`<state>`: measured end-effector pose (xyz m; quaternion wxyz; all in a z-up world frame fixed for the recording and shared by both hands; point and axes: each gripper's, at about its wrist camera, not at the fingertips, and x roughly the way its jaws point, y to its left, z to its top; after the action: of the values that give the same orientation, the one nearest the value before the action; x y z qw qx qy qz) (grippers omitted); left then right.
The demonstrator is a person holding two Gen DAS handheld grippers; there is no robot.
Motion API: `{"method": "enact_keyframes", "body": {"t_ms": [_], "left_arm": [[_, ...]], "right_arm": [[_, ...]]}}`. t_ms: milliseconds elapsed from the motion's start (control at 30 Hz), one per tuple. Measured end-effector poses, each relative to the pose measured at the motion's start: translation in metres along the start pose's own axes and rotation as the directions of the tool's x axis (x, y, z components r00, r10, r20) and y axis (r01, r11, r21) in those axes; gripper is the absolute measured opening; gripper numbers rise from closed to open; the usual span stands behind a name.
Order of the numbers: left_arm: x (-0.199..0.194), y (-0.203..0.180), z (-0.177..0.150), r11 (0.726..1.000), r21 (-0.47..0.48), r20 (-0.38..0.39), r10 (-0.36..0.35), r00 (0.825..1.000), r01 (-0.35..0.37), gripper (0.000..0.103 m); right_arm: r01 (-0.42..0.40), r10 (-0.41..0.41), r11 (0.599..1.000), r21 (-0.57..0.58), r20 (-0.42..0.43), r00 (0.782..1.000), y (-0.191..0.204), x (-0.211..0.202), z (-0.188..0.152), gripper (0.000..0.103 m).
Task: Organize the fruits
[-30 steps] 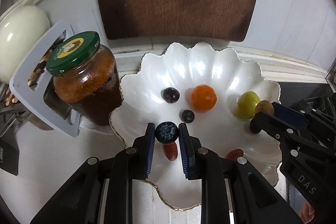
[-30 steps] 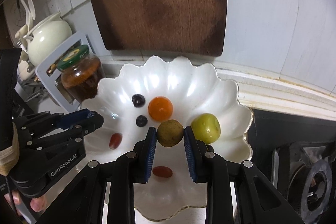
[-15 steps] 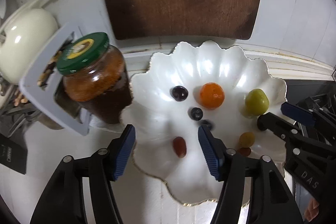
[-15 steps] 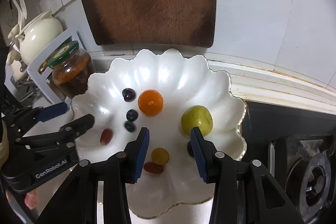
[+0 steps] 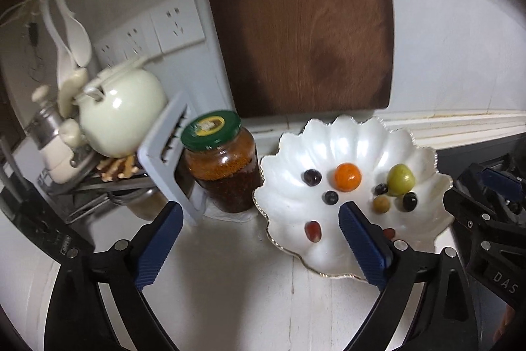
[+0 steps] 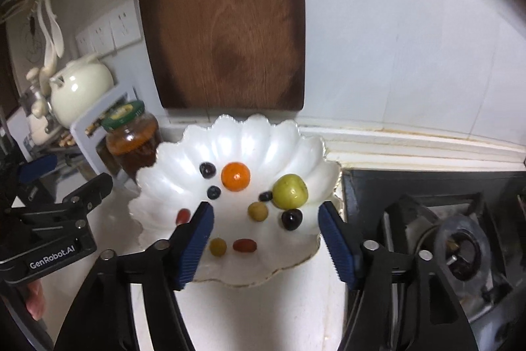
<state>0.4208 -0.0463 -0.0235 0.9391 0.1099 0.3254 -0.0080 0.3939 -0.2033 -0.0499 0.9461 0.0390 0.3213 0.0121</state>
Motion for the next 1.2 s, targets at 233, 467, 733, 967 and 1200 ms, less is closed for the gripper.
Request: {"method": "enact_keyframes", "body": {"t_ms": [233,467,733,967,1200], "left_arm": [[-0.054,0.005,-0.013,1.000,-0.008,0.088,-0.018,0.996,0.019,0.103],[-0.105,0.003,-0.038,0.998,-0.038,0.129,-0.045,0.991,0.050,0.103],[-0.168,0.001,-0.080,0.997,-0.060,0.170,-0.034,0.985,0.044,0.103],[-0.227,0.004,-0.121,0.995,-0.097,0.206,-0.003,0.979,0.024,0.103],[-0.276,-0.004,-0.157,0.995,-0.098,0.209,-0.009,0.978,0.031,0.103]], "right_arm": [[0.046,-0.045,0.999,-0.007,0.102,0.994,0.003,-0.056,-0.011,0.083],[0.066,-0.063,0.998,-0.010,0.171,0.983,0.000,-0.108,-0.031,0.084],[0.081,-0.073,0.996,-0.025,0.229,0.971,0.001,-0.170,-0.069,0.084],[0.077,-0.058,0.995,-0.059,0.266,0.962,0.005,-0.223,-0.107,0.084],[0.087,-0.063,0.993,-0.074,0.283,0.957,0.008,-0.273,-0.147,0.084]]}}
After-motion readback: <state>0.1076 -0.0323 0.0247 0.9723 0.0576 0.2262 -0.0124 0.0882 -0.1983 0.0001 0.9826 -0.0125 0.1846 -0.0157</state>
